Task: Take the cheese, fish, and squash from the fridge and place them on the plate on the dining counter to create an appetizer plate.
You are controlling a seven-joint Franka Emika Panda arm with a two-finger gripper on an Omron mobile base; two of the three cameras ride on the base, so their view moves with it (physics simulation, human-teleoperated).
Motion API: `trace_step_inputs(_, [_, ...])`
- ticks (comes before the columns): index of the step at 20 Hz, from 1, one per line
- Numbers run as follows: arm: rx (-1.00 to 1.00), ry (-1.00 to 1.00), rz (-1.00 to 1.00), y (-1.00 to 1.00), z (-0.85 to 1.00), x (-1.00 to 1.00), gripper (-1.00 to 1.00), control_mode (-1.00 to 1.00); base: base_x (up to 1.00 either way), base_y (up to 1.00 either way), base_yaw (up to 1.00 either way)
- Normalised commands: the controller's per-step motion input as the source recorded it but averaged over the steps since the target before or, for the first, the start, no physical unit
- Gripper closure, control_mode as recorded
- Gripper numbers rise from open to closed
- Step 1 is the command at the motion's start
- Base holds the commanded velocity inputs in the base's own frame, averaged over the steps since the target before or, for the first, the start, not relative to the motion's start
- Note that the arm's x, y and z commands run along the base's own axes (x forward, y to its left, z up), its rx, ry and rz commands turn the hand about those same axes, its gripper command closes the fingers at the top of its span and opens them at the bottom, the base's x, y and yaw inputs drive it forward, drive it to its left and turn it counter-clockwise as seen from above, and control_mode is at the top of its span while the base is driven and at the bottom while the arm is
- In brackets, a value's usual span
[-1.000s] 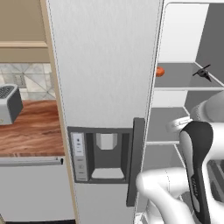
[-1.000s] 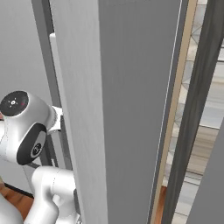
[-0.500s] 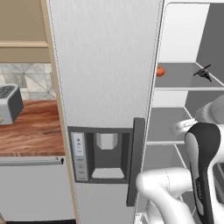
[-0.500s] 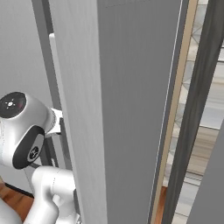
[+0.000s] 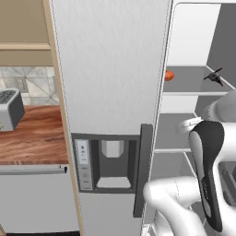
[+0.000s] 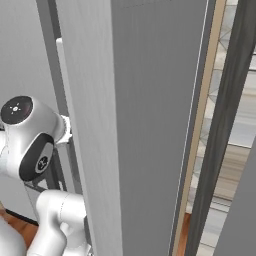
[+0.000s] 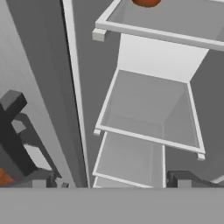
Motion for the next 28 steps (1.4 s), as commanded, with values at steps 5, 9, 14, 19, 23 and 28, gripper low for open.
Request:
trace_step_inputs(5, [0.01, 0.00, 0.00, -0.30, 0.33, 0.44, -1.00, -1.00, 0.00, 0.00, 0.00])
trace_step_inputs(9, [0.00, 0.00, 0.00, -0.21, 0.28, 0.39, -1.00, -1.00, 0.00, 0.00, 0.00])
trace_step_inputs(14, [0.00, 0.00, 0.00, -0.02, 0.14, 0.40, -1.00, -1.00, 0.00, 0.00, 0.00])
trace_step_inputs(19, [0.00, 0.00, 0.00, -0.03, 0.08, 0.33, -1.00, -1.00, 0.00, 0.00, 0.00])
trace_step_inputs(23, [0.00, 0.00, 0.02, -0.16, 0.02, 0.19, -1.00, -1.00, 0.00, 0.00, 0.00])
trace_step_inputs(28, [0.00, 0.00, 0.05, -0.17, 0.02, 0.24, -1.00, -1.00, 0.00, 0.00, 0.00])
